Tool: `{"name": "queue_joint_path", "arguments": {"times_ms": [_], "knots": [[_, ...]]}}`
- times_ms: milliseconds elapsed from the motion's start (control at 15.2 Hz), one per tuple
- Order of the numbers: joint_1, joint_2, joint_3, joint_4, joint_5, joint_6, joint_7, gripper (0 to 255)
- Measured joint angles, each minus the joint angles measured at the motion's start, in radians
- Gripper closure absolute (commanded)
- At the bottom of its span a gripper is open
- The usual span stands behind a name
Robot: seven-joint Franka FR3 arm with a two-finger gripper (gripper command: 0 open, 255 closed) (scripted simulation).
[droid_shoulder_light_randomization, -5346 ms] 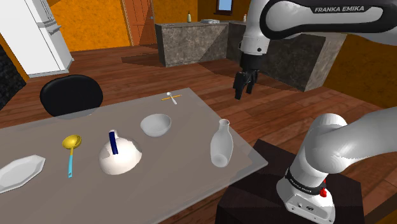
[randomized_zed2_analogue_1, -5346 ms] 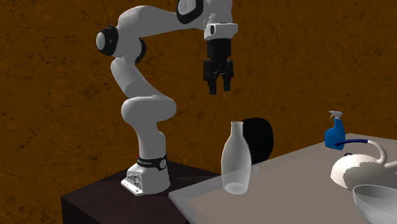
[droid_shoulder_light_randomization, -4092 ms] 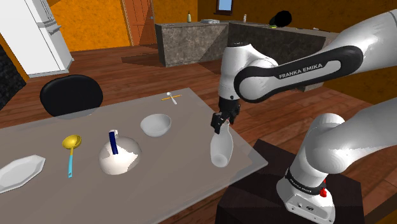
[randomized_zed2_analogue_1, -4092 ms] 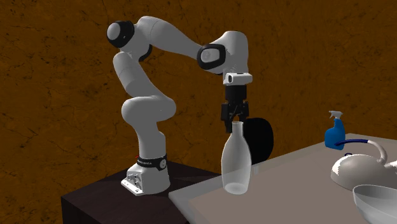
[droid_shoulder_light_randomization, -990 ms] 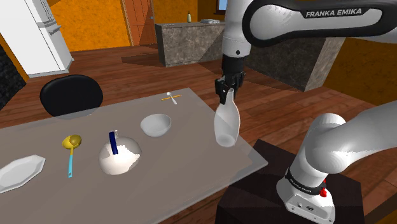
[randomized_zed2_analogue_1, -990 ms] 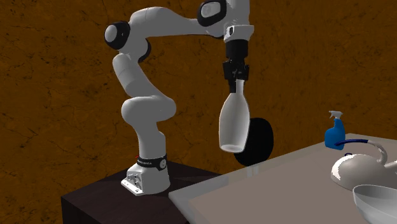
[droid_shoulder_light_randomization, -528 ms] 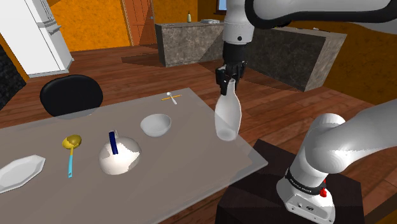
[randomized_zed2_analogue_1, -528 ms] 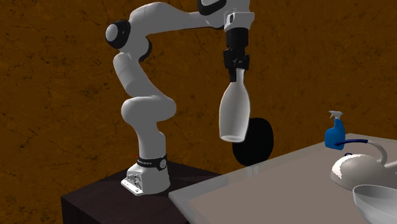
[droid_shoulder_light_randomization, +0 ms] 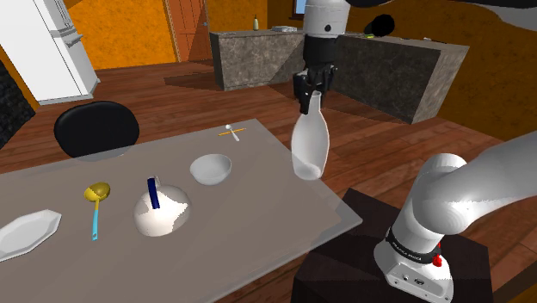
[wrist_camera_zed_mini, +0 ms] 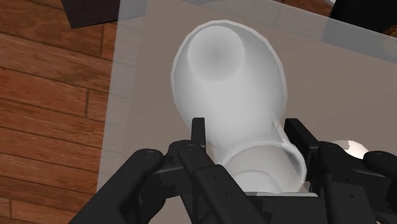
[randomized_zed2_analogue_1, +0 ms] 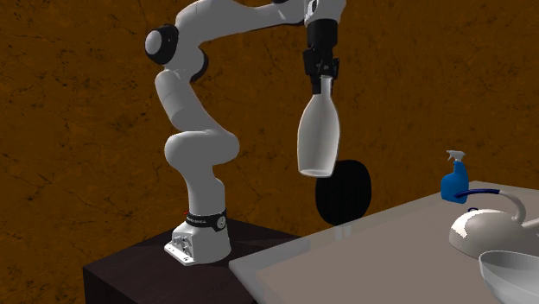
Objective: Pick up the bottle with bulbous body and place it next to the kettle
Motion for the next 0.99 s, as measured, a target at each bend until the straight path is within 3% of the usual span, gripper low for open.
{"name": "queue_joint_path", "arguments": {"times_ms": [990], "knots": [[-0.009, 0.096, -0.006, 0.286, -0.013, -0.191, 0.009, 255]]}}
